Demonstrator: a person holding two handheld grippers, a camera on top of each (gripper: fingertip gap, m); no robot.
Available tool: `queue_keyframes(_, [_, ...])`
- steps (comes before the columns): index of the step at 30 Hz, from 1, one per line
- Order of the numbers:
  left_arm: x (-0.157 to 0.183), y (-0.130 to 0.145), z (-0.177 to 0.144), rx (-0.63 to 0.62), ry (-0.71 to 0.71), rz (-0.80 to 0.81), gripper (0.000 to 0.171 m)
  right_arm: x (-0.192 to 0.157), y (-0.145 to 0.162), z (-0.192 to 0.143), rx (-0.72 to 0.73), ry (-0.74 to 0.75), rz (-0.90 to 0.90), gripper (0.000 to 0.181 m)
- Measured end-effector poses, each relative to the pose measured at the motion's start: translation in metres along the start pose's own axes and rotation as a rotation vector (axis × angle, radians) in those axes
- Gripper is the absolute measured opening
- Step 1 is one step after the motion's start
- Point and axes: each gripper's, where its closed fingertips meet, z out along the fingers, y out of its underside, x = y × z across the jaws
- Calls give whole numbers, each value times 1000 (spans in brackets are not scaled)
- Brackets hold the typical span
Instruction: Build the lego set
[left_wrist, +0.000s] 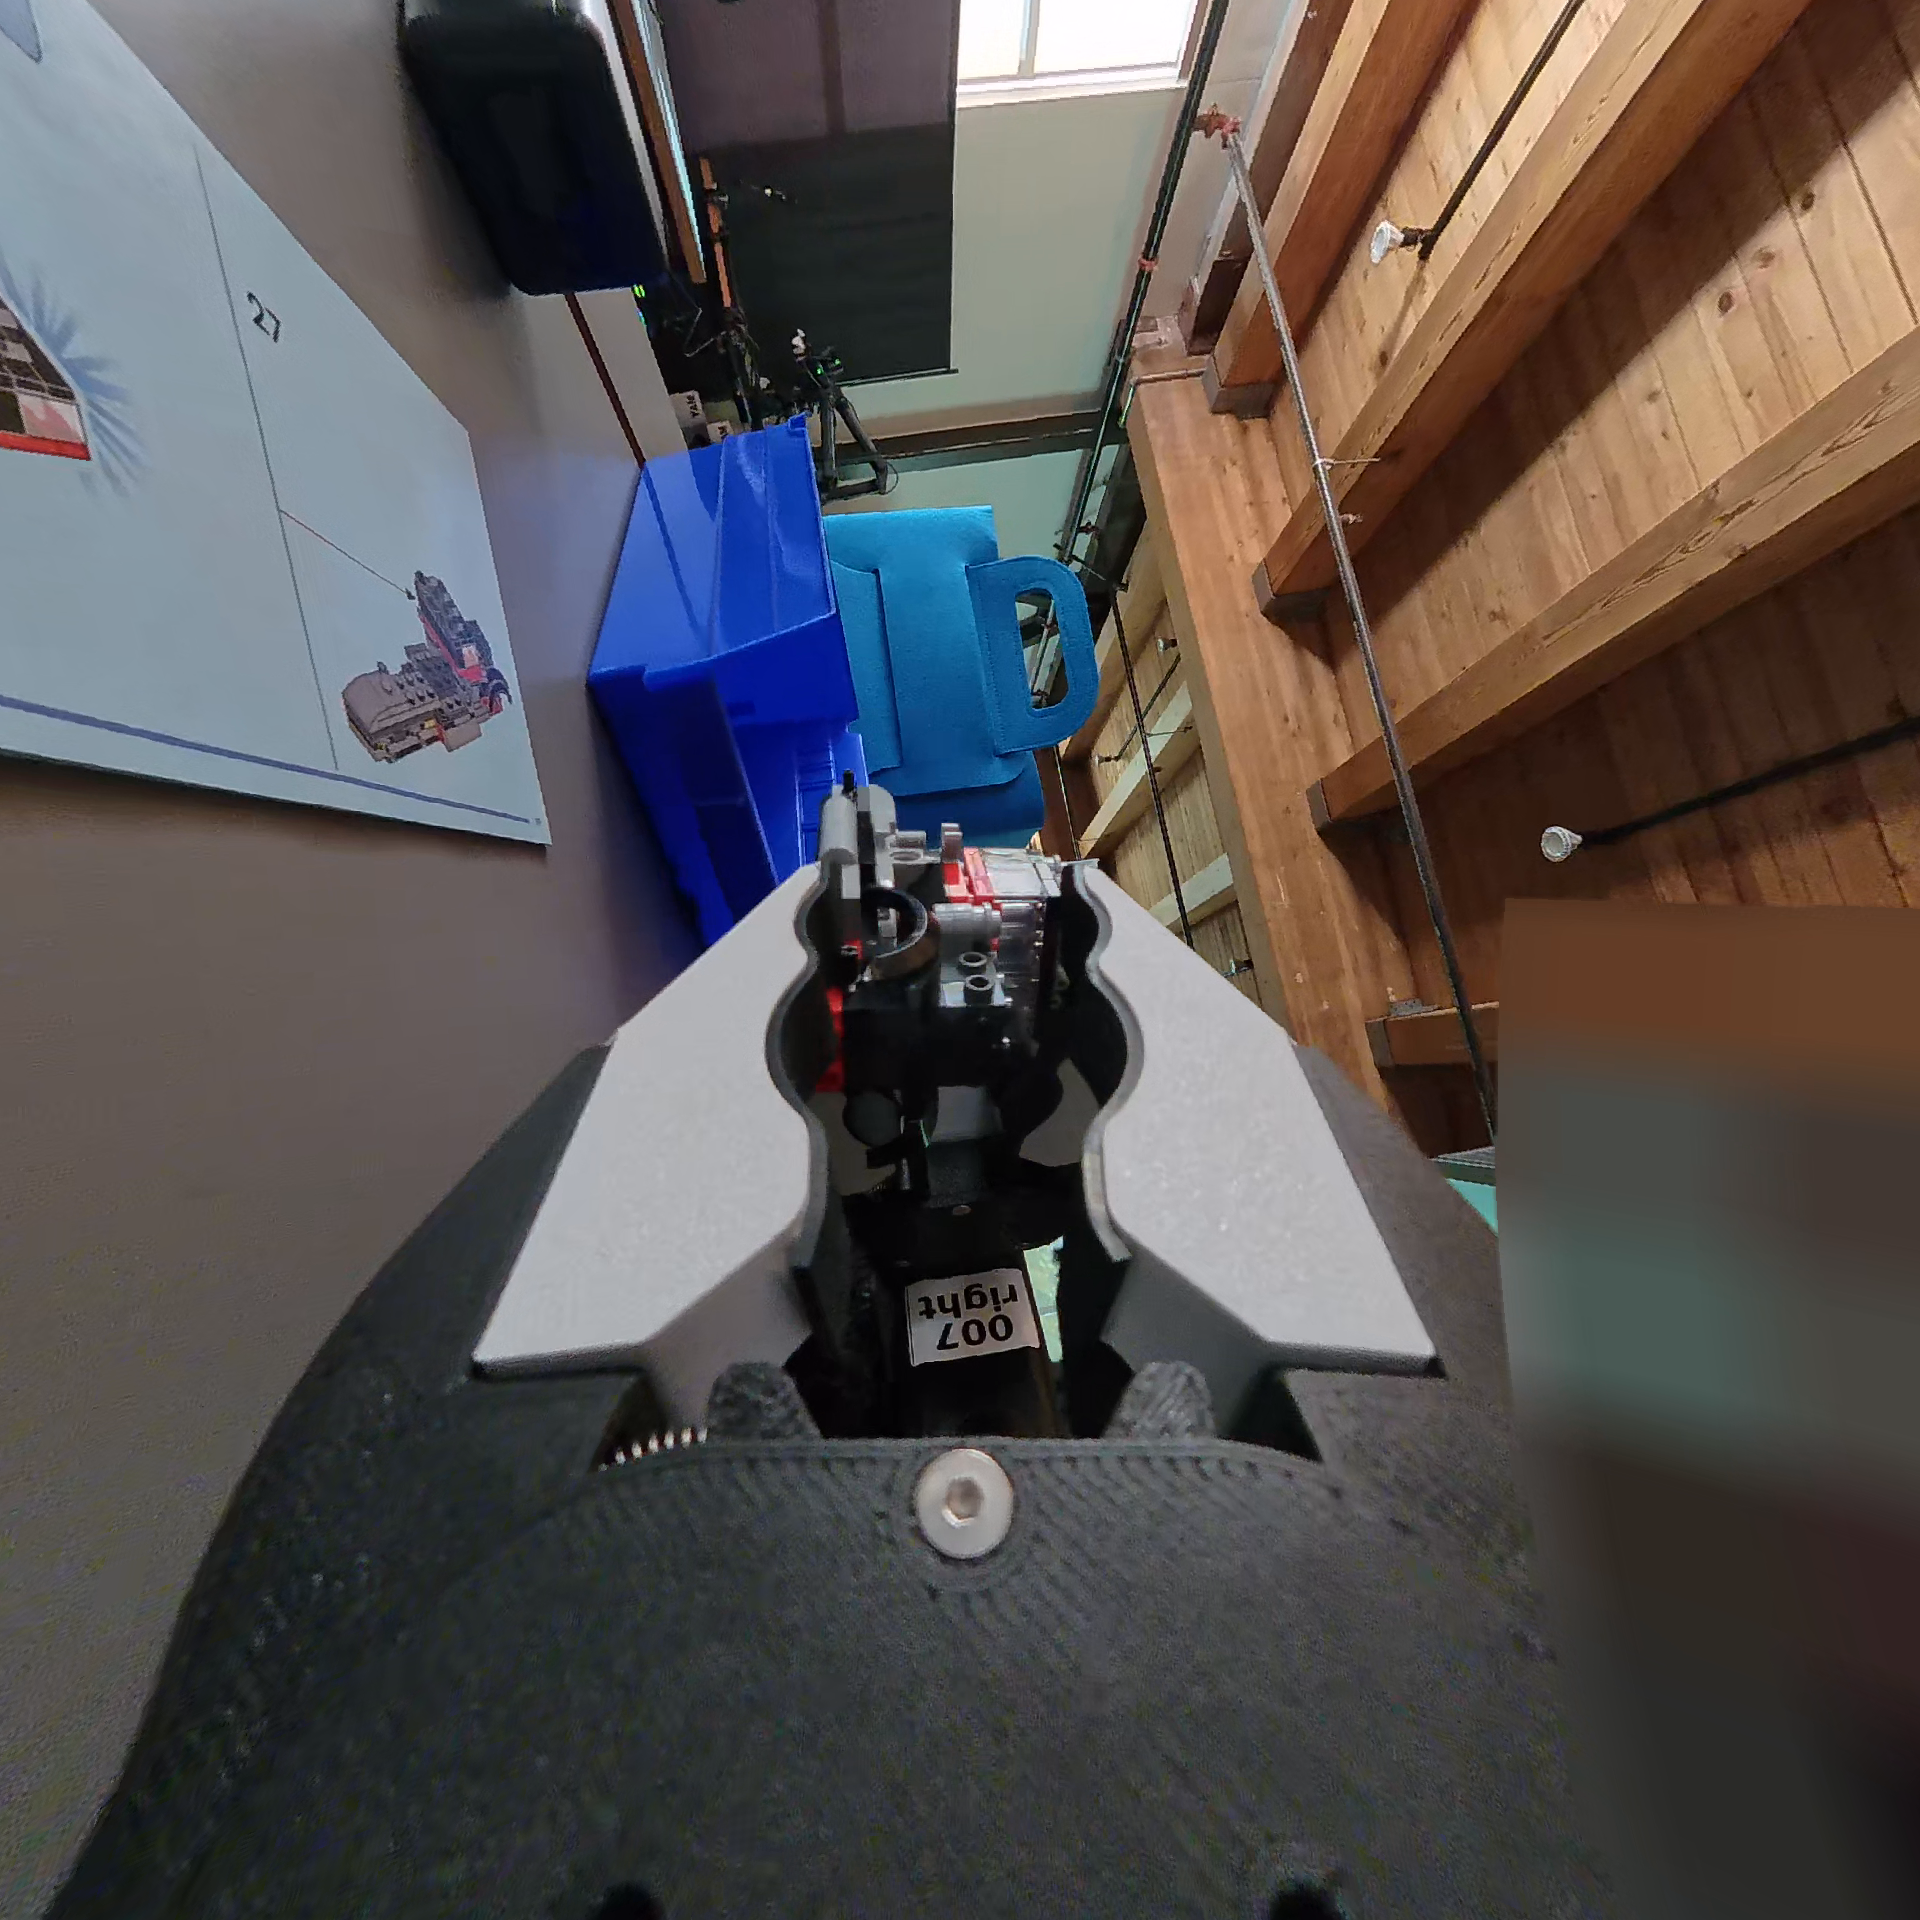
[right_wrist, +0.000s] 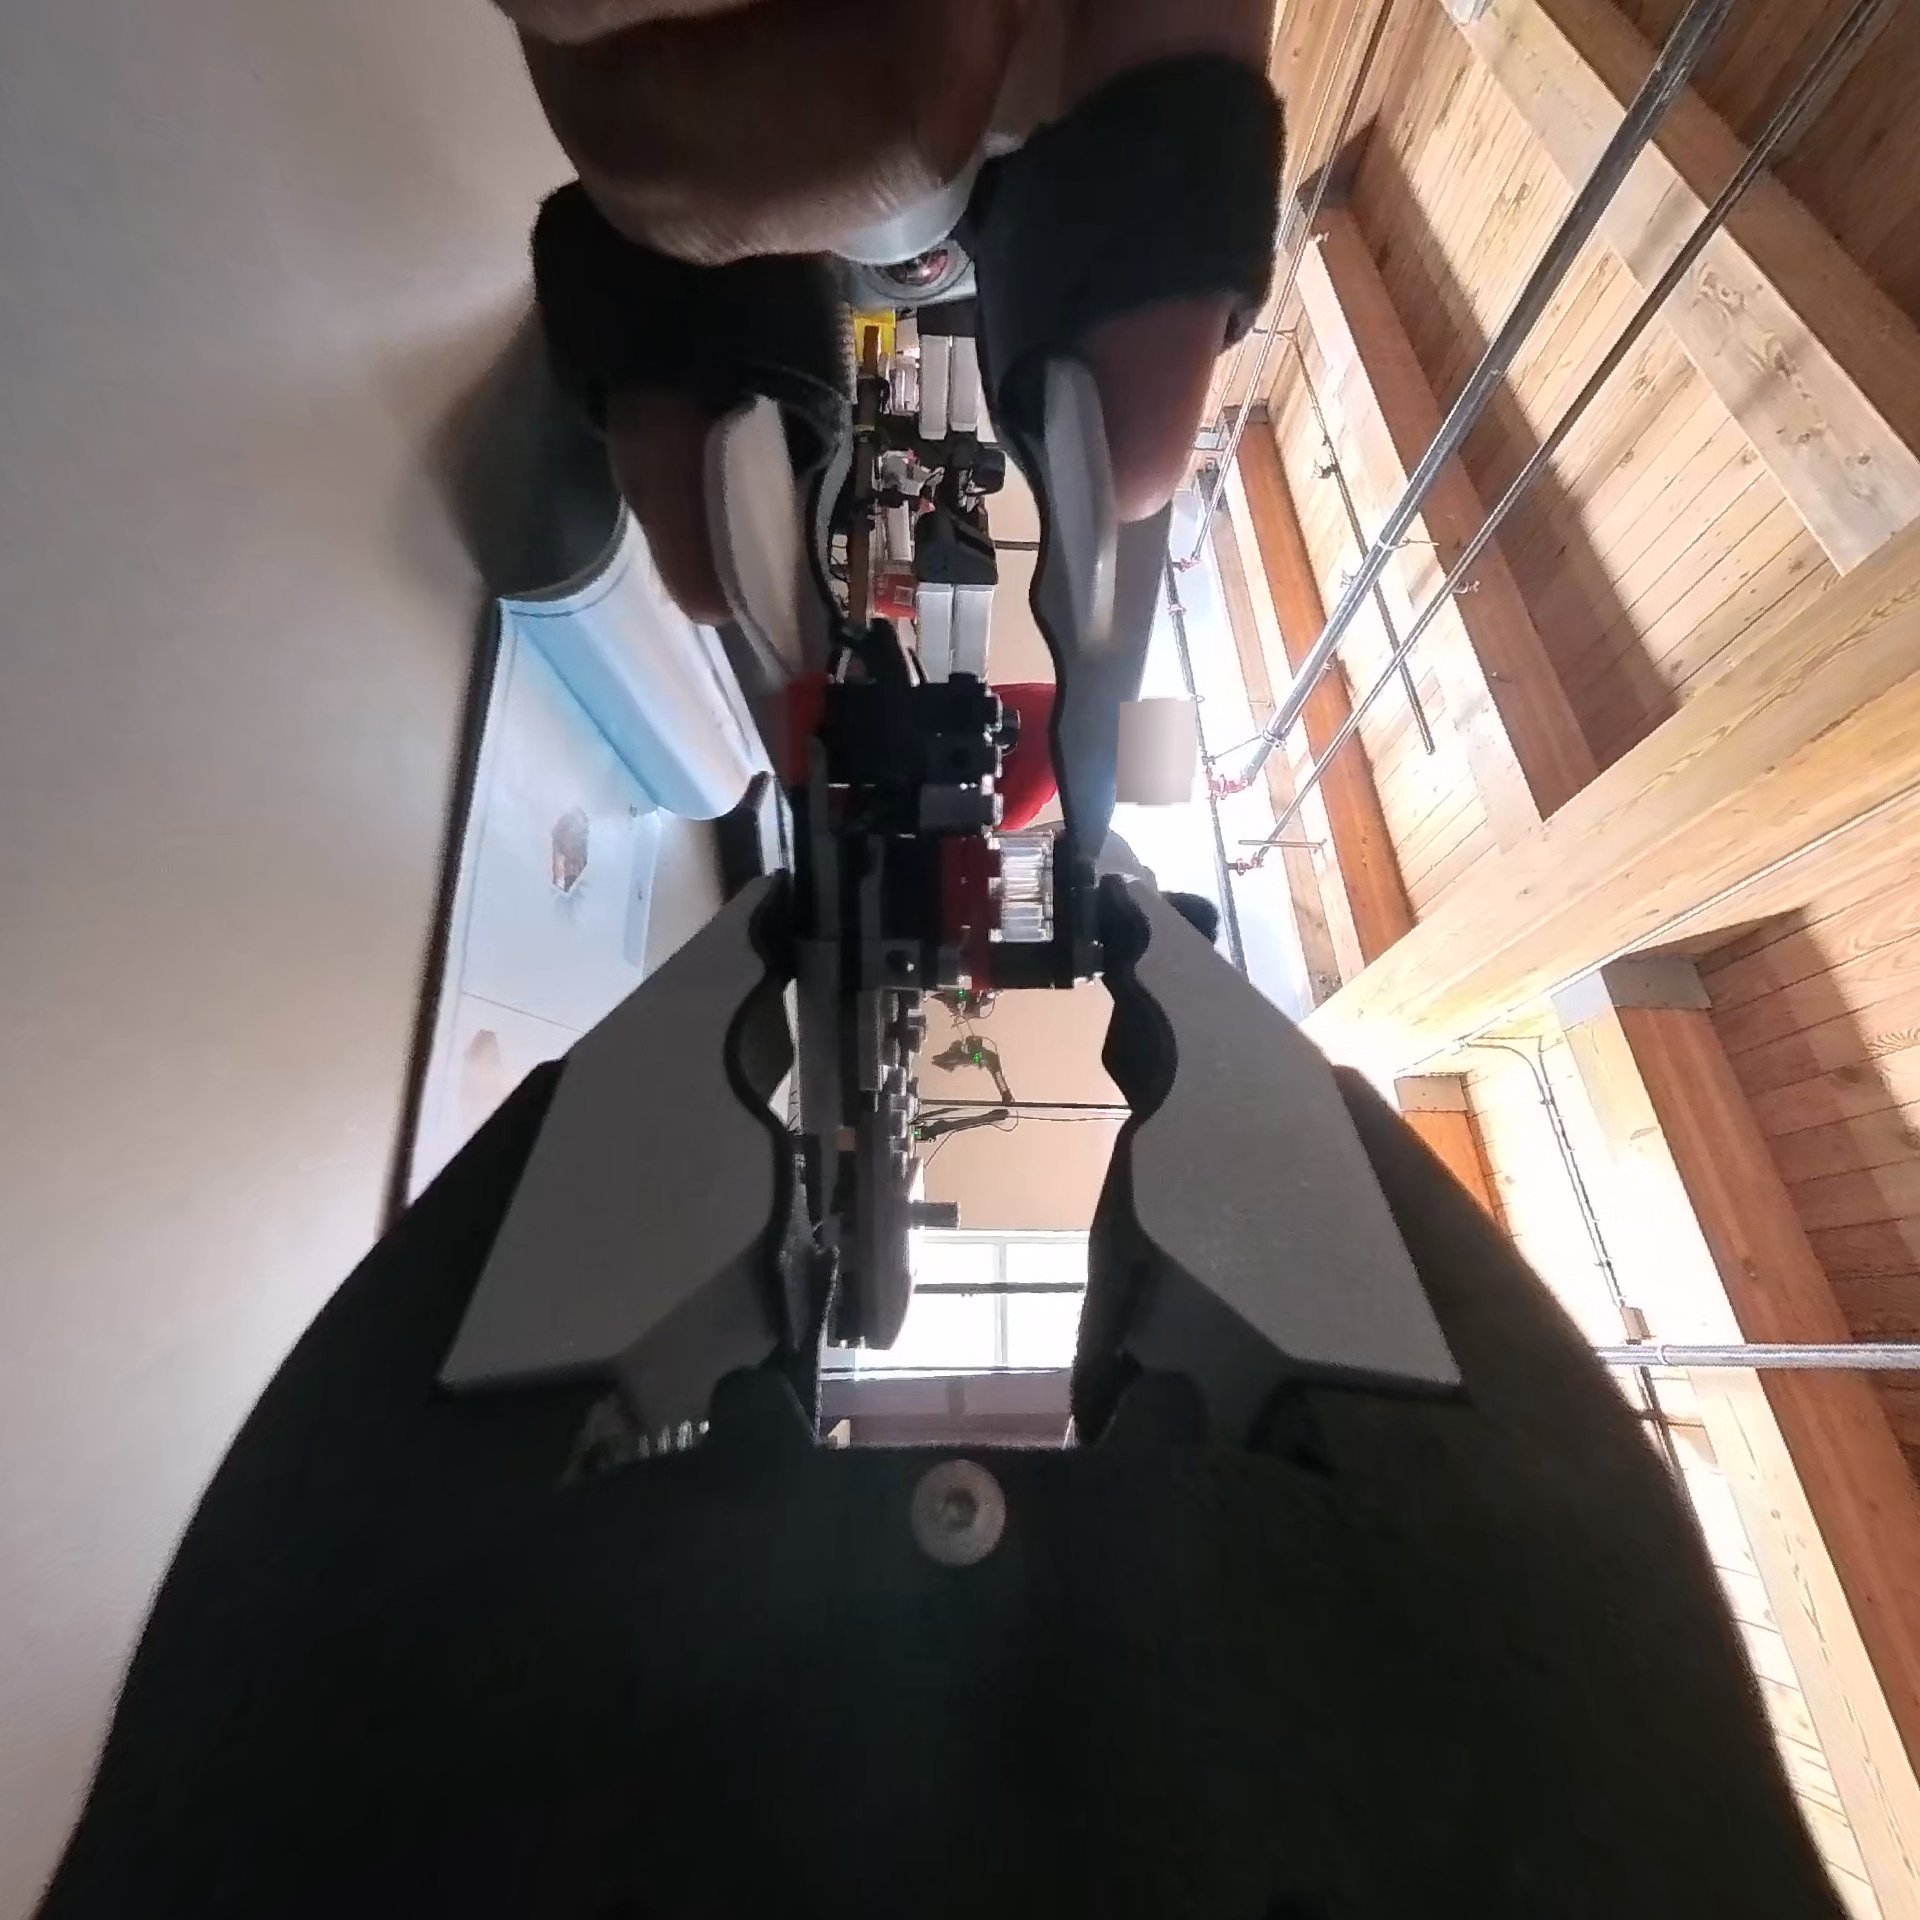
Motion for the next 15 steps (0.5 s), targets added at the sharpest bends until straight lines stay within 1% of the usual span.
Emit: queue_keyframes(15, [5, -1, 0, 11, -9, 27, 41, 6, 0, 1, 5, 8, -3, 60])
